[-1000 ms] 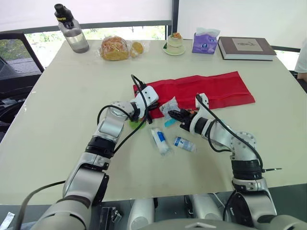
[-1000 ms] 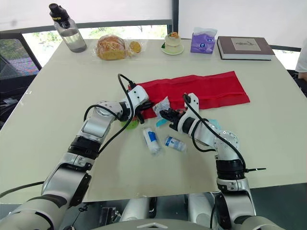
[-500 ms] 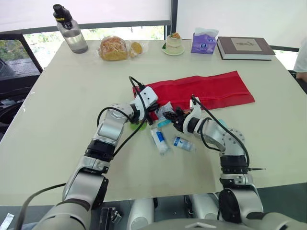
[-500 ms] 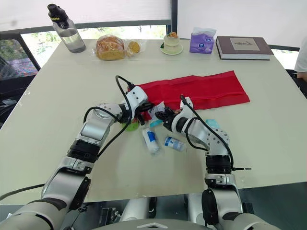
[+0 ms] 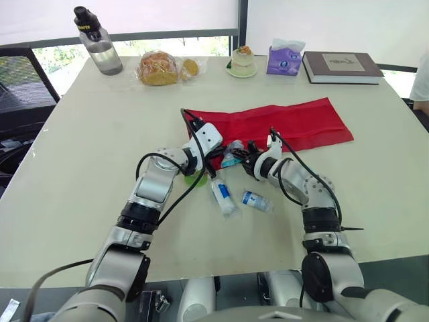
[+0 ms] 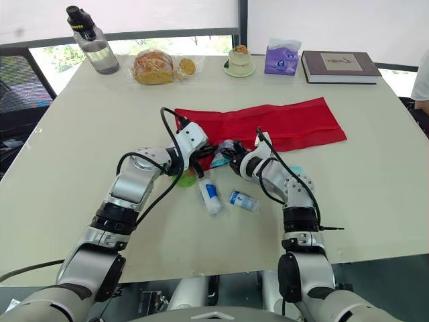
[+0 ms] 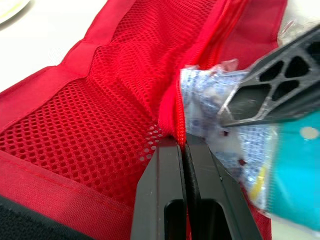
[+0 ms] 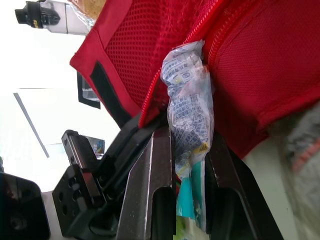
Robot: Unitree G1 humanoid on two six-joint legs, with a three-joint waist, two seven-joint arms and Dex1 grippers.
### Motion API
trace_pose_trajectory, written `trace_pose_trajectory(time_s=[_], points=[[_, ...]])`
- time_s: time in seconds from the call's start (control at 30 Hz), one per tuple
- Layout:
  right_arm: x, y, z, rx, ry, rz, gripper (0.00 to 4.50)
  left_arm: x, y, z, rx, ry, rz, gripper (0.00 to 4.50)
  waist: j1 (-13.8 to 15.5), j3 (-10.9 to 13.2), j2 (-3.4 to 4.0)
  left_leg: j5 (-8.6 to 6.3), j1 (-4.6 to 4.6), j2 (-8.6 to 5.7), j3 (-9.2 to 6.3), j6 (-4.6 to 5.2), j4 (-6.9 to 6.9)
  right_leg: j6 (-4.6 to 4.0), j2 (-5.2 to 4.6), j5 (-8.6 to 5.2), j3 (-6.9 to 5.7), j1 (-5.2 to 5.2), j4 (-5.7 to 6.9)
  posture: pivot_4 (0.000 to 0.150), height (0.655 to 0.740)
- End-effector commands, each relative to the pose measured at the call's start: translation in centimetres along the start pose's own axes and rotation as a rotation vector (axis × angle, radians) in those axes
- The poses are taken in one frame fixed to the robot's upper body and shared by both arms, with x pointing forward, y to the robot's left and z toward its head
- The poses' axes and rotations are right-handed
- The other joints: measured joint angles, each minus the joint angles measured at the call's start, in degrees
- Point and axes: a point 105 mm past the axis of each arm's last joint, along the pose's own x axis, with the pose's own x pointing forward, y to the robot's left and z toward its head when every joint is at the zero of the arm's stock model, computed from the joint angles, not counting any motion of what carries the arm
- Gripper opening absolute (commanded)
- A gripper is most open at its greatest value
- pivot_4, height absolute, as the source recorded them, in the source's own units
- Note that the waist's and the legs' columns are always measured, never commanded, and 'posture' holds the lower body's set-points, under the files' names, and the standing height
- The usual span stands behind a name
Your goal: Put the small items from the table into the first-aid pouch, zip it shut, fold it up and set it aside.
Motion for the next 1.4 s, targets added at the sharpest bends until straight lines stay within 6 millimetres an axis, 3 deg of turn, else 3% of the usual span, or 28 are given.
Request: trace_pose_trajectory(time_s=[0.03, 0.13, 0.5, 0.6, 0.7, 0.83, 0.97, 1.27, 1.4], points=[[0.5, 4.9, -0.2, -0.004, -0.008, 0.189, 0.06, -0.2, -0.4, 1.0, 0.006, -0.041, -0.021, 0.02, 0.0, 0.0, 0.0, 0.0, 0.0, 0.0, 0.0, 0.0, 0.0, 0.0, 0.0, 0.0, 0.0, 0.0, 0.0, 0.15, 0.74], [0.2, 5.1, -0.3, -0.002, 0.004, 0.217, 0.06, -0.3, -0.4, 1.0, 0.009, -0.043, -0.025, 0.02, -0.01, 0.0, 0.0, 0.0, -0.01, 0.0, 0.0, 0.0, 0.0, 0.0, 0.0, 0.0, 0.0, 0.0, 0.0, 0.15, 0.74], [-0.1, 2.7, -2.0, -0.087, 0.059, 0.124, 0.06, -0.4, 0.7, 2.3, 0.178, -0.094, 0.032, 0.02, 0.03, 0.01, 0.01, 0.0, -0.01, 0.0, 0.0, 0.0, 0.0, 0.0, -0.01, 0.0, 0.0, 0.0, 0.01, 0.15, 0.74], [0.0, 2.6, -1.4, -0.077, 0.029, 0.118, 0.06, -0.9, 1.1, 1.5, 0.323, -0.033, 0.077, 0.02, -0.01, 0.01, 0.01, 0.0, -0.01, -0.01, 0.0, 0.0, 0.0, 0.0, -0.01, 0.0, 0.0, 0.0, 0.0, 0.15, 0.74], [0.1, 2.7, -1.1, -0.067, 0.015, 0.12, 0.06, -1.1, 1.1, 1.1, 0.356, -0.019, 0.104, 0.02, 0.0, 0.01, 0.01, 0.0, 0.0, 0.0, 0.0, 0.0, -0.01, 0.0, 0.0, 0.0, 0.0, -0.01, 0.01, 0.15, 0.74], [0.2, 2.7, -1.1, -0.057, 0.012, 0.125, 0.06, -1.2, 1.0, -0.1, 0.525, 0.035, 0.244, 0.02, -0.01, 0.01, 0.02, 0.0, -0.01, 0.0, 0.02, 0.0, -0.01, 0.0, -0.03, 0.0, 0.01, -0.01, 0.0, 0.15, 0.74], [0.2, 2.7, -1.5, -0.061, 0.035, 0.13, 0.06, -1.3, 1.2, -0.1, 0.63, 0.045, 0.351, 0.02, 0.05, 0.01, 0.02, 0.0, 0.0, 0.01, 0.02, 0.0, -0.01, 0.0, -0.03, 0.0, 0.01, -0.01, 0.02, 0.15, 0.74], [0.7, 3.0, -2.7, -0.056, 0.101, 0.149, 0.06, -1.2, 1.9, 1.0, 0.607, 0.006, 0.437, 0.02, 0.04, 0.01, 0.01, 0.0, 0.07, 0.01, 0.04, 0.0, 0.0, 0.0, -0.03, 0.0, 0.01, -0.01, 0.17, 0.15, 0.74], [1.2, 3.4, -2.9, -0.051, 0.117, 0.161, 0.06, -1.0, 1.2, 1.8, 0.574, -0.038, 0.428, 0.02, 0.05, 0.01, 0.01, 0.0, 0.06, 0.0, 0.05, 0.0, 0.0, 0.0, -0.04, 0.0, 0.01, -0.01, 0.17, 0.15, 0.74]])
